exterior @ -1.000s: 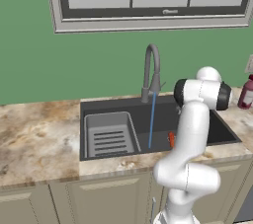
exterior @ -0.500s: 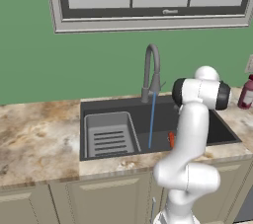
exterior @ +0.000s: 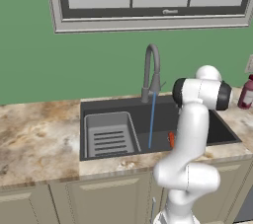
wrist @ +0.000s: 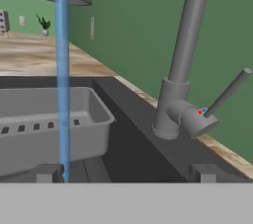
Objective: Turn on the sink faucet. Then move the carrot from the counter to the sink. Turn off the sink. Move the vegetable from the sink to the pot next to the stove. Finally move the pot to the rear right burner.
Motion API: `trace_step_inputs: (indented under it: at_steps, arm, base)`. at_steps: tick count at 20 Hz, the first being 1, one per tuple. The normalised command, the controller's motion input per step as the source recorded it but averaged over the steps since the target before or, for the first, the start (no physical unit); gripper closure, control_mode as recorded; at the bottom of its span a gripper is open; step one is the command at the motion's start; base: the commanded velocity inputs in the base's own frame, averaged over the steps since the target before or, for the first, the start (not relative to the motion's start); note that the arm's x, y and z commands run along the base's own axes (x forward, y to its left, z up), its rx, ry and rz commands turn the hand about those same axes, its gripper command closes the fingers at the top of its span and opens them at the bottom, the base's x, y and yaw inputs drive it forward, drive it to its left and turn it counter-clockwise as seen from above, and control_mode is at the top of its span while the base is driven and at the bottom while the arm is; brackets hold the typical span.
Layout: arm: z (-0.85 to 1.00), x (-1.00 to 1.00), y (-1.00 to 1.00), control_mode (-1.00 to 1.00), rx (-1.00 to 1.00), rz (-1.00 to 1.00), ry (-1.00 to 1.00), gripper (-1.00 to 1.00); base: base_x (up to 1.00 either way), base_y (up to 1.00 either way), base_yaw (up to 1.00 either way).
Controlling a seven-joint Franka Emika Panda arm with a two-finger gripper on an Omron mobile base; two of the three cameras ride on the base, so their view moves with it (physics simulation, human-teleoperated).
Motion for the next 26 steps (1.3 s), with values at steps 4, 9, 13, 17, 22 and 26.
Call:
trace_step_inputs:
  at_steps: [4, 9, 13, 17, 22, 26]
  arm:
    - [0.00, 0.00, -0.02, 1.00, 0.00, 0.00, 0.00, -1.00]
    - [0.00, 0.00, 0.00, 1.00, 0.00, 0.00, 0.00, -1.00]
    - [0.00, 0.00, 0.00, 1.00, 0.00, 0.00, 0.00, -1.00]
    - [0.00, 0.00, 0.00, 1.00, 0.00, 0.00, 0.00, -1.00]
    - [0.00, 0.00, 0.00, 1.00, 0.00, 0.00, 0.00, -1.00]
    - [0.00, 0.00, 0.00, 1.00, 0.00, 0.00, 0.00, -1.00]
  base:
    - [0.00, -0.10, 0.00]
    - [0.00, -0.64, 0.00]
    - [0.00, -0.49, 0.02]
    - [0.00, -0.15, 0.08]
    - [0.07, -0.19, 0.17]
    - [0.14, -0.41, 0.20]
